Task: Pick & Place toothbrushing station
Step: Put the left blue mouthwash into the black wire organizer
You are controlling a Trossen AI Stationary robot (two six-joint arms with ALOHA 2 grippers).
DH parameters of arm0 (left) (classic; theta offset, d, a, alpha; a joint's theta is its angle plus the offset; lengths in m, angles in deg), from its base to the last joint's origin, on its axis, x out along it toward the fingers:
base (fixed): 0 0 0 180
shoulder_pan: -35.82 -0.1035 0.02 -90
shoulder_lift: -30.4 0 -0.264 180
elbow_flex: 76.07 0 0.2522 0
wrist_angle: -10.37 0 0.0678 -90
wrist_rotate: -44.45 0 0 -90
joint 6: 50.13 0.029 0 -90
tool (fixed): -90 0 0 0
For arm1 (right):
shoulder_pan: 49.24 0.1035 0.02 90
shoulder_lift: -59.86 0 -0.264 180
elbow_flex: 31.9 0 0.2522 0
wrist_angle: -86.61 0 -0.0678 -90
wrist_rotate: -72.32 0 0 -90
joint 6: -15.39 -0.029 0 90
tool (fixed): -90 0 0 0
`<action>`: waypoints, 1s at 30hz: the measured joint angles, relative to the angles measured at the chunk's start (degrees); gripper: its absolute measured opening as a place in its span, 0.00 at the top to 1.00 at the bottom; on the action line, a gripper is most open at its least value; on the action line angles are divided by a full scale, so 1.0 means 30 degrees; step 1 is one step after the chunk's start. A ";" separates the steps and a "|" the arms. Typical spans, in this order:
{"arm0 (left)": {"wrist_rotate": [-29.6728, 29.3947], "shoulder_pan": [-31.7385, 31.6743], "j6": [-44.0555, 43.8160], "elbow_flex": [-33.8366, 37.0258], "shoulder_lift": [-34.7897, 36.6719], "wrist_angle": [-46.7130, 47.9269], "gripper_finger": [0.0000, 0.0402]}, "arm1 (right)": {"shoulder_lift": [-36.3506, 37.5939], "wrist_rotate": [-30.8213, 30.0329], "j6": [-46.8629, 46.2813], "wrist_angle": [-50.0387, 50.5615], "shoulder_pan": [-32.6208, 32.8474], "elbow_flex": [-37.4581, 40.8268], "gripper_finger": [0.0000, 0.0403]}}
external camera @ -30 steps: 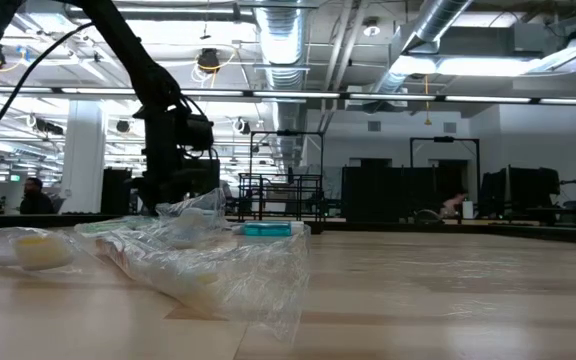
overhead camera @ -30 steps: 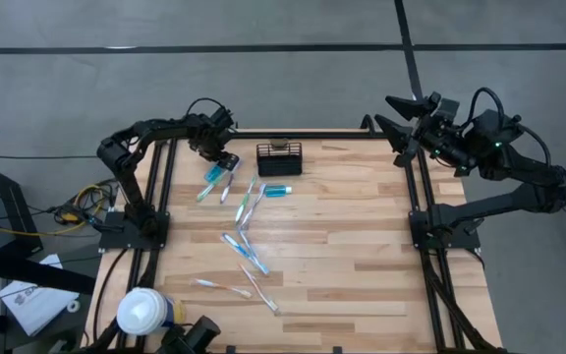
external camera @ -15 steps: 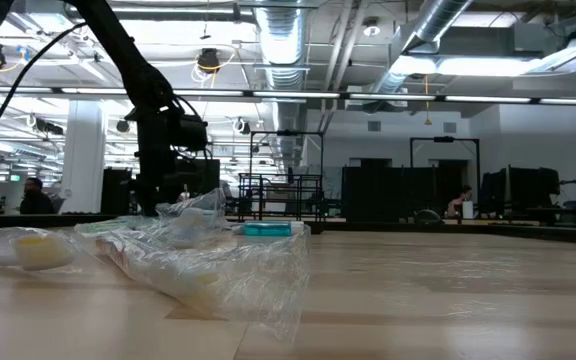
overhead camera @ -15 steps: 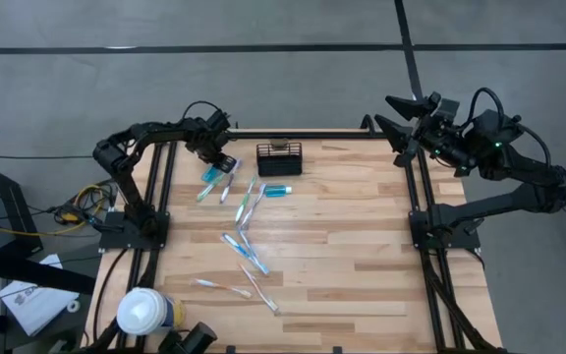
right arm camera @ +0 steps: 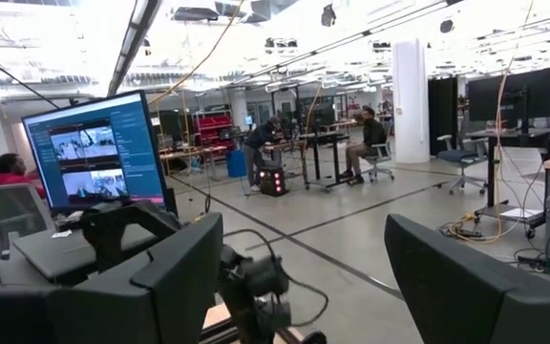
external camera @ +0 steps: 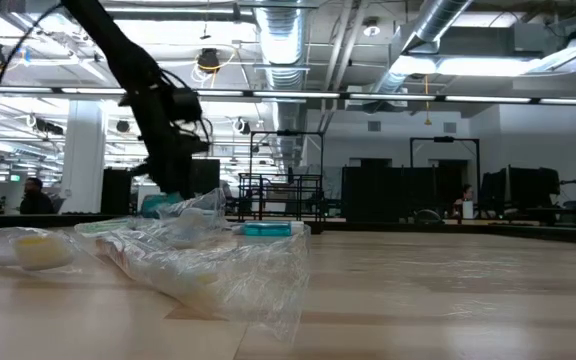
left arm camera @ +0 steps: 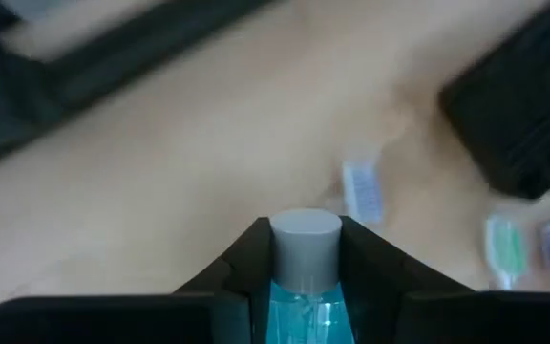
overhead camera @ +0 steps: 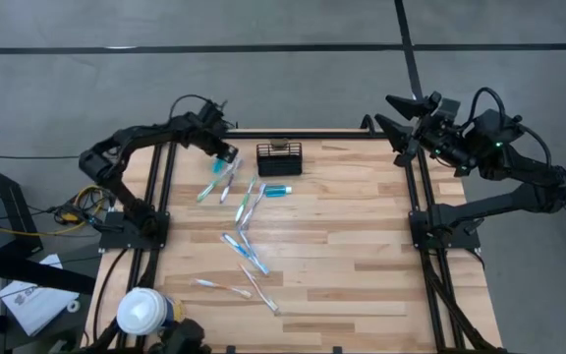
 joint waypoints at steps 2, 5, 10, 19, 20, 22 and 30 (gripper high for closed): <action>0.0370 -0.0123 -0.0567 -0.0007 0.1217 -0.0785 0.79 | 0.0000 -0.0004 0.0158 -0.0126 -0.0005 0.0000 0.30; 0.1327 -0.0148 -0.1212 -0.0051 0.3104 -0.2086 0.79 | -0.0003 0.0003 0.0917 -0.0587 -0.0007 0.0000 0.30; 0.2424 0.0275 -0.2517 0.0072 0.6214 -0.7736 0.79 | -0.0001 0.0328 0.1059 -0.0898 -0.0010 -0.0007 0.30; 0.0291 0.3905 -0.4002 0.4161 0.8353 -2.2114 0.79 | -0.0003 0.0338 0.1403 -0.0898 -0.0036 -0.0007 0.30; -0.0436 0.4521 -0.3975 0.4593 0.8219 -2.2652 0.79 | 0.0004 0.0343 0.1399 -0.0898 -0.0036 -0.0007 0.30; -0.2001 0.5901 -0.3675 0.5402 0.7724 -2.4170 0.79 | -0.0003 0.0338 0.1345 -0.0898 -0.0036 -0.0007 0.30; -0.5900 0.9562 -0.2420 0.6887 0.3602 -2.9481 0.79 | 0.0004 0.0345 0.0842 -0.0769 -0.0036 -0.0007 0.30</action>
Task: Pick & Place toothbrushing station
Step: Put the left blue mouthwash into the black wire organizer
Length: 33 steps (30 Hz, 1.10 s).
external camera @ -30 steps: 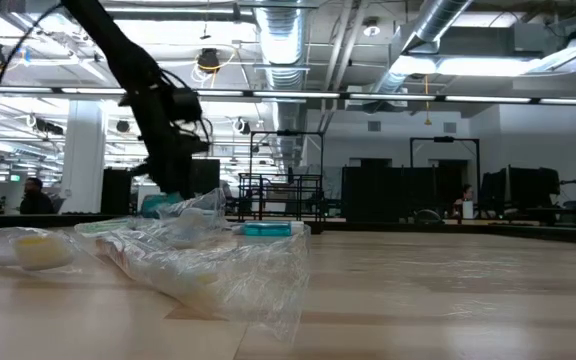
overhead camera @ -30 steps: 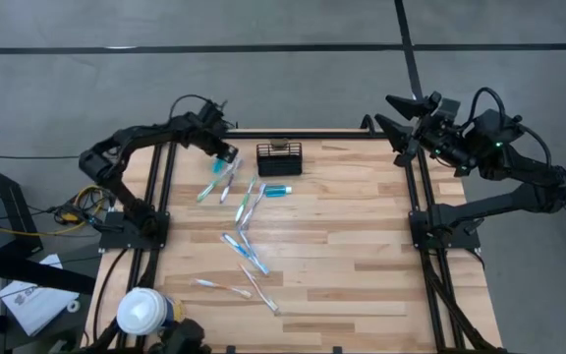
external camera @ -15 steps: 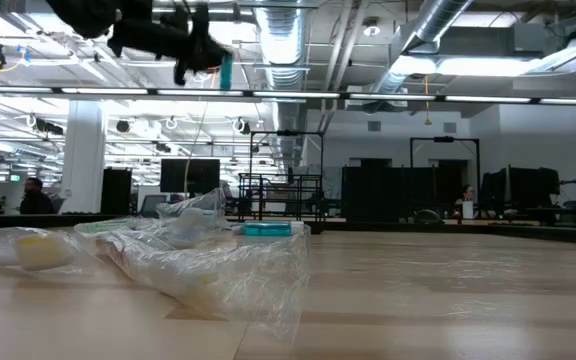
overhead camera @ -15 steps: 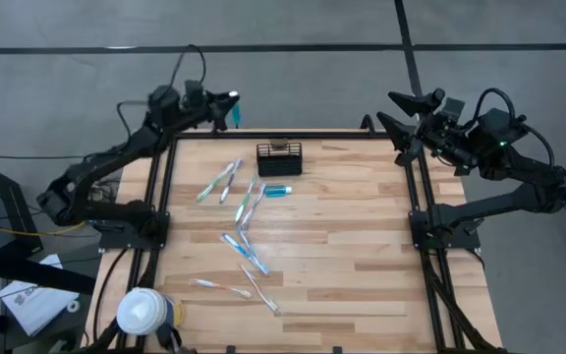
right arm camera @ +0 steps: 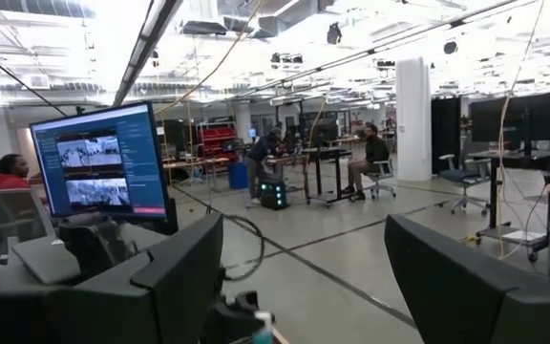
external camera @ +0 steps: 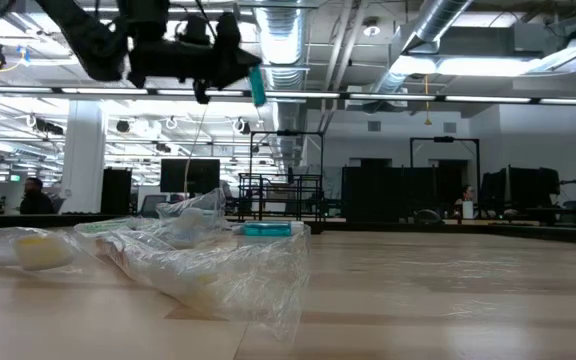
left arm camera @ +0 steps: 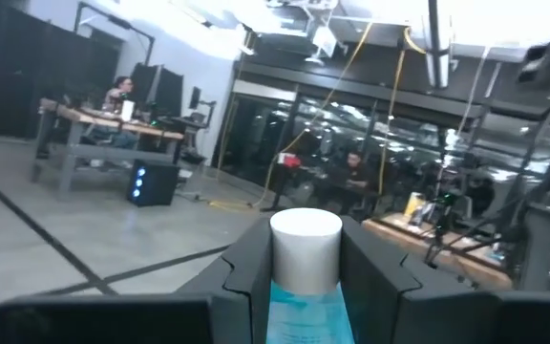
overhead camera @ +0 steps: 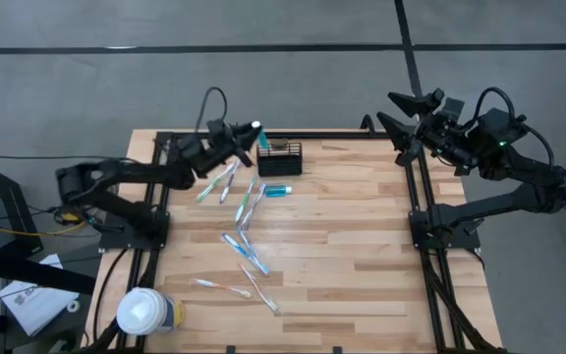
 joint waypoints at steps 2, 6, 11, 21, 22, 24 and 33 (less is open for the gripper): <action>-0.0425 0.0505 0.0288 0.0003 -0.1243 -0.1098 0.79 | -0.0007 0.0000 -0.0007 0.0084 0.0017 0.0000 0.30; -0.0824 0.0820 0.0411 0.0003 -0.3393 -0.3865 0.79 | 0.0001 0.0703 -0.0014 0.0090 0.0022 0.0000 0.30; -0.1058 0.0775 0.1156 0.0003 -0.4952 -0.4867 0.79 | 0.0001 0.1302 -0.0014 0.0097 0.0022 0.0000 0.30; -0.1357 0.0781 0.2997 0.0003 -0.6210 -0.5070 0.79 | -0.0007 0.2441 0.0088 0.1021 0.0022 0.0000 0.30; -0.1356 0.0781 0.3006 0.0003 -0.6386 -0.5082 0.79 | -0.0012 0.2448 0.0095 0.1128 0.0022 0.0000 0.30; -0.1339 0.0776 0.3074 0.0003 -0.6839 -0.5391 0.79 | -0.0146 0.2450 0.0133 0.1216 0.0022 0.0000 0.30; -0.1069 0.0577 0.3869 -0.0004 -0.9233 -0.8045 0.79 | -0.0709 0.2520 0.1140 0.1976 0.0022 0.0015 0.30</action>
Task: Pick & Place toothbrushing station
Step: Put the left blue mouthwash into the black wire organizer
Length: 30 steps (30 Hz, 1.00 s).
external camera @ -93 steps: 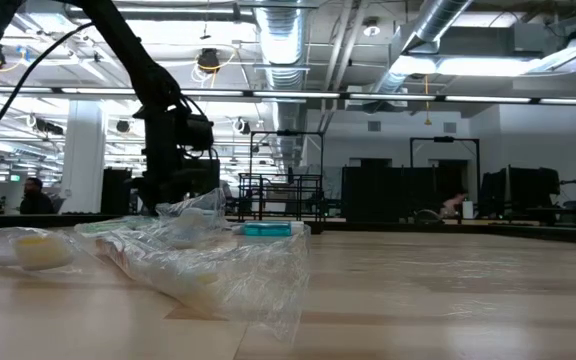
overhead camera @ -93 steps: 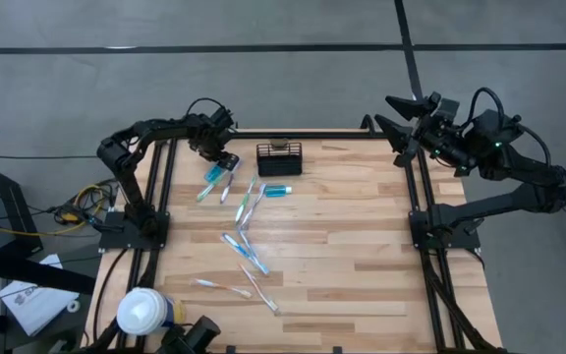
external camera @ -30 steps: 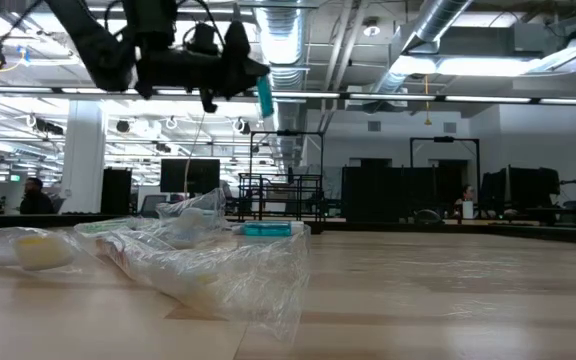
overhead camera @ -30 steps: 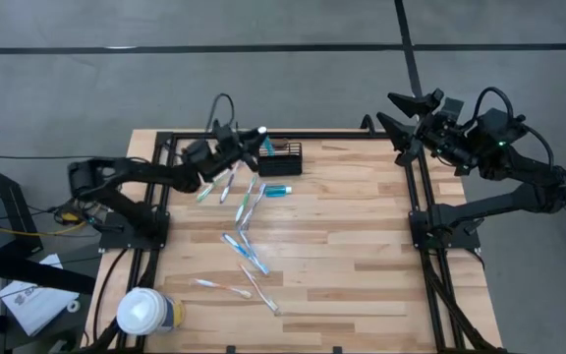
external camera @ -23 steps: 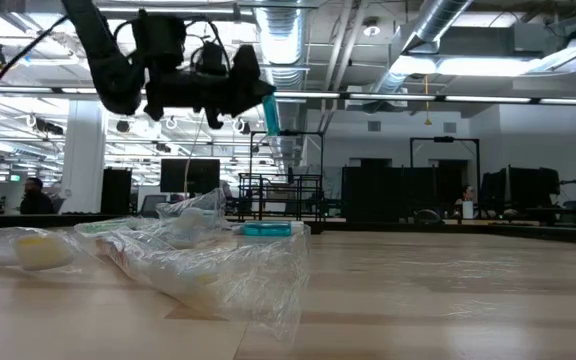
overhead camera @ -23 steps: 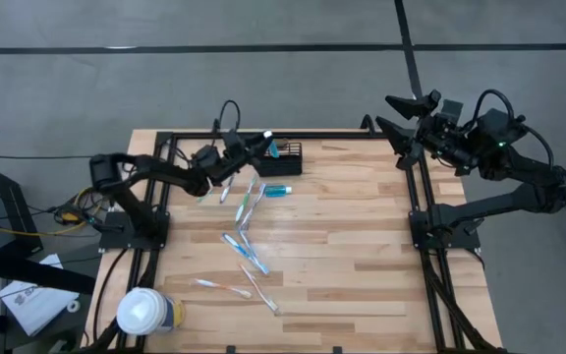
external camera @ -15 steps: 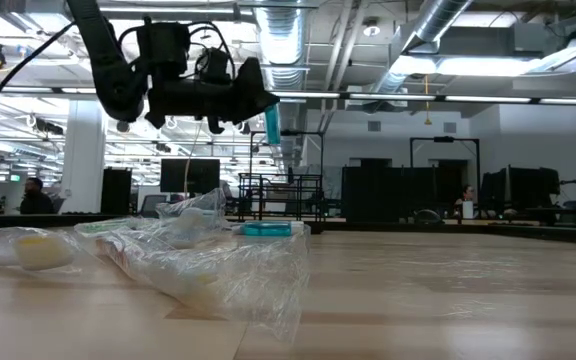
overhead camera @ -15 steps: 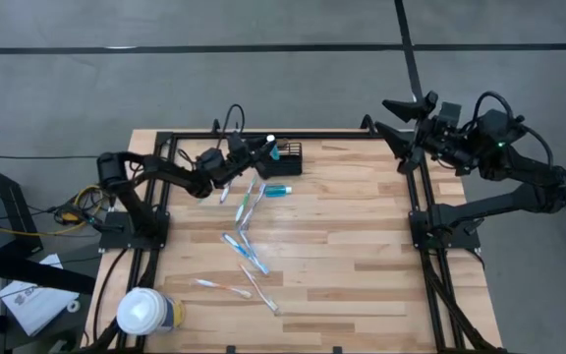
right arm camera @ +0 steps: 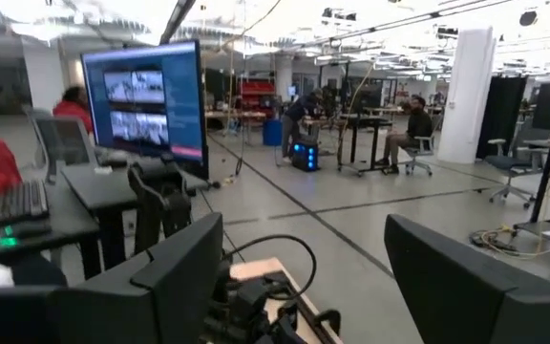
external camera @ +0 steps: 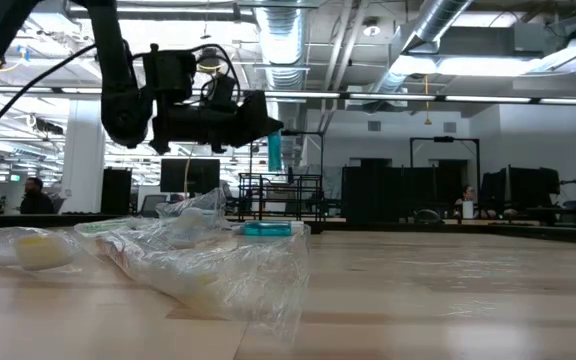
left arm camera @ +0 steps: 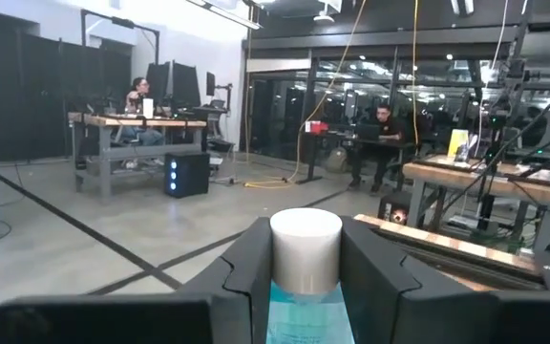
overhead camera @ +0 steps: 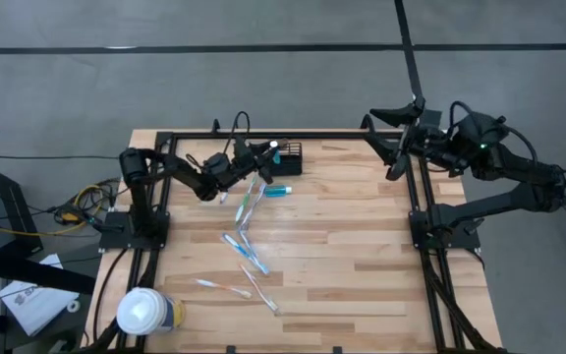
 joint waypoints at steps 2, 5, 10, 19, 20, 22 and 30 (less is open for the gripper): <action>0.0010 -0.0070 0.0113 0.0000 -0.0344 -0.0256 0.79 | -0.0165 -0.0007 0.0302 -0.0150 0.0000 -0.0006 0.30; 0.0003 -0.0151 0.0572 -0.0015 -0.0831 -0.1124 0.79 | -0.0198 -0.0007 0.0381 -0.0033 0.0000 -0.0007 0.30; 0.0129 -0.0628 0.0694 -0.0087 -0.1227 -0.1450 0.79 | -0.0143 -0.0007 0.0675 -0.0101 0.0000 -0.0007 0.30; 0.1359 -0.1059 0.1579 -0.0430 -0.1231 -0.1513 0.79 | -0.0175 0.0001 0.1370 -0.0065 0.0000 -0.0007 0.30; 0.1380 -0.1064 0.1621 -0.0476 -0.1231 -0.1520 0.79 | -0.0187 0.0016 0.1375 -0.0018 0.0000 -0.0007 0.30; 0.1371 -0.1064 0.2014 -0.0503 -0.1231 -0.1501 0.79 | -0.0208 0.0059 0.1375 0.0289 0.0000 -0.0007 0.30; 0.1897 -0.1158 0.2343 -0.0517 -0.1530 -0.0913 0.79 | -0.0209 0.0066 0.1367 0.1057 0.0000 -0.0007 0.30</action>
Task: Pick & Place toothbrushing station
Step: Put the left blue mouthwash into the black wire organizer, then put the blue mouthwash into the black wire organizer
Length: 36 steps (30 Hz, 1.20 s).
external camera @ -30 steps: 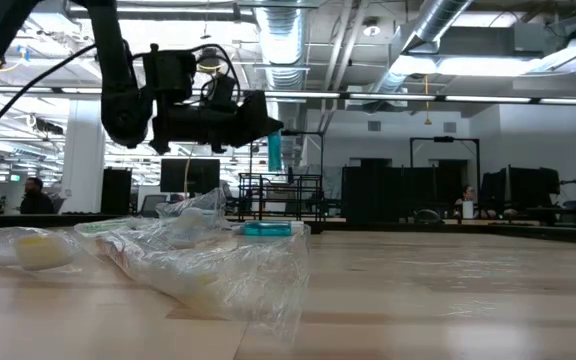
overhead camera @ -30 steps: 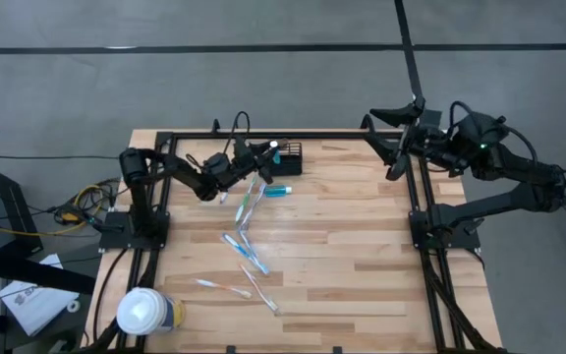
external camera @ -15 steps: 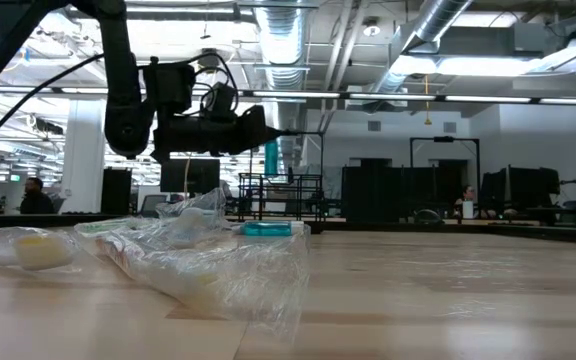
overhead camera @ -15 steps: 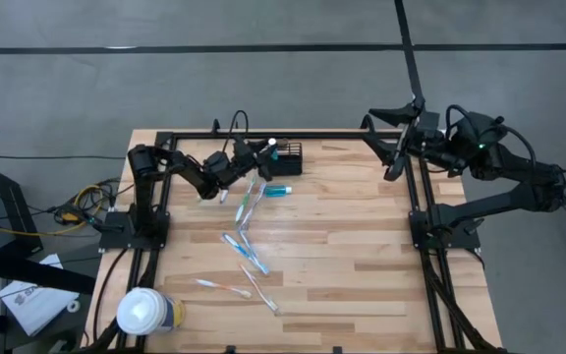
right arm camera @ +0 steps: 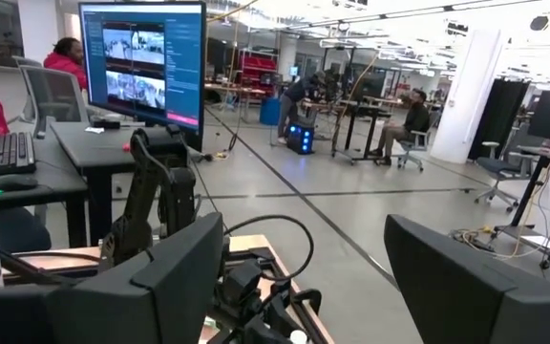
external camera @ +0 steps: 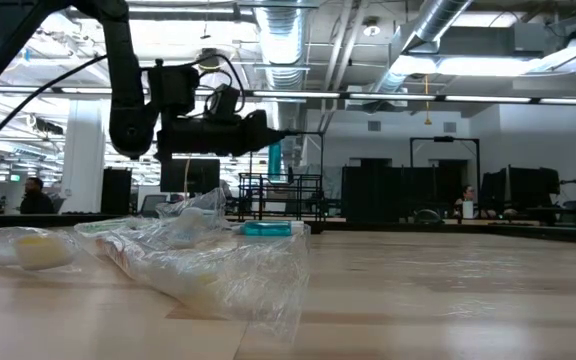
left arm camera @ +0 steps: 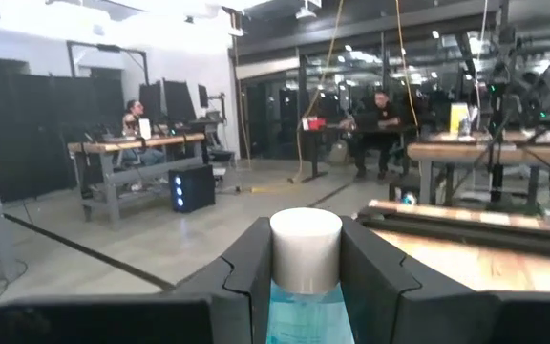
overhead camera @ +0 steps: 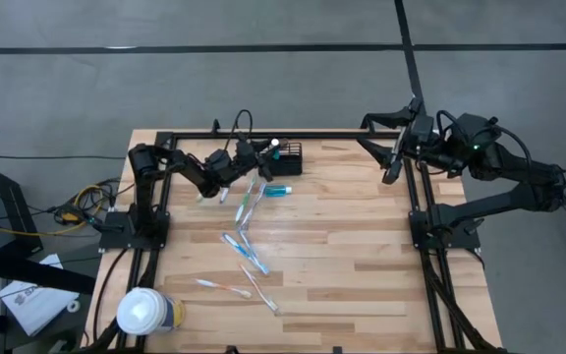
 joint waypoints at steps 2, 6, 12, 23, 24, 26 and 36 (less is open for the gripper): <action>0.0015 0.0051 -0.0305 -0.0010 -0.0429 -0.0024 0.79 | 0.0007 0.0000 0.0000 0.0000 0.0000 0.0000 0.30; 0.0029 0.0051 -0.0773 -0.0015 -0.1438 -0.0133 0.79 | 0.0007 0.0347 0.0005 -0.0005 0.0000 0.0000 0.30; 0.0197 0.0087 -0.0753 -0.0333 -0.2530 -0.0697 0.79 | 0.0000 0.0437 0.0028 0.0008 0.0000 0.0000 0.30; 0.0605 0.0066 -0.0801 -0.0685 -0.2717 -0.0651 0.79 | 0.0000 0.0437 0.0211 0.0015 0.0000 0.0000 0.30; 0.0645 0.0066 -0.0803 -0.0685 -0.2717 -0.0651 0.79 | 0.0001 0.0437 0.0211 0.0015 0.0000 0.0000 0.30; 0.0647 0.0066 -0.0810 -0.0685 -0.2717 -0.0649 0.78 | 0.0002 0.0437 0.0211 0.0015 0.0000 0.0000 0.30; 0.0852 0.0095 -0.0863 -0.0692 -0.2702 -0.0694 0.40 | 0.0004 0.0434 0.0638 0.0013 0.0000 0.0000 0.30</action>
